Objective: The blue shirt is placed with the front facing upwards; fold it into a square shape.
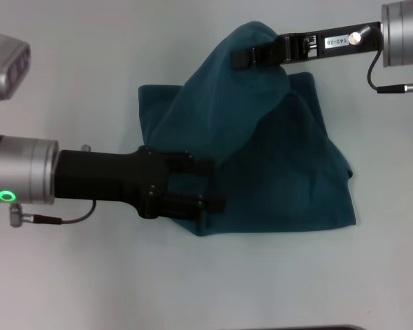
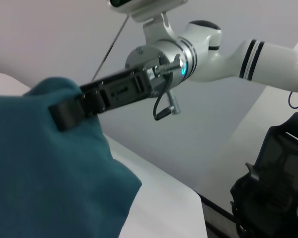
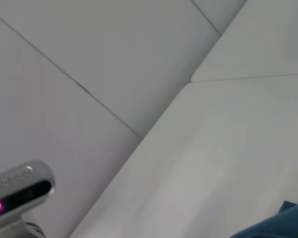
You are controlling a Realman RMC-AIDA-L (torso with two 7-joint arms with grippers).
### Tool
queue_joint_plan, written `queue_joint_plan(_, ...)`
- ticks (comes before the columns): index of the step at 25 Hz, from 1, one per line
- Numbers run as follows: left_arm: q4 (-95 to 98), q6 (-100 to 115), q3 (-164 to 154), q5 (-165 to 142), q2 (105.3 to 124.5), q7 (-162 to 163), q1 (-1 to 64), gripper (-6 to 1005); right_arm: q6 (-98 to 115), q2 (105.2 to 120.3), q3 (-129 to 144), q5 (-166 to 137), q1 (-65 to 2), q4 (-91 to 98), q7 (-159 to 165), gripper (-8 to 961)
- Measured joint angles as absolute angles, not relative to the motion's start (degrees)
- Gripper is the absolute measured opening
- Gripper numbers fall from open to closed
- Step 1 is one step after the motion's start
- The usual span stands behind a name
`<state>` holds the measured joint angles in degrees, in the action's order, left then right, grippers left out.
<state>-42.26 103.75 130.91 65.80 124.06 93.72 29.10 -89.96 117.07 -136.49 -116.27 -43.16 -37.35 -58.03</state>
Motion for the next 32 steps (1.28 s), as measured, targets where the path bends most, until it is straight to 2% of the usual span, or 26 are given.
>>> queue_joint_plan(32,-26.95,81.5,118.89,72.7,124.61,85.12,31.46,796,-89.55,117.46,-136.41,-116.54,-44.2,-37.35,-57.91,43)
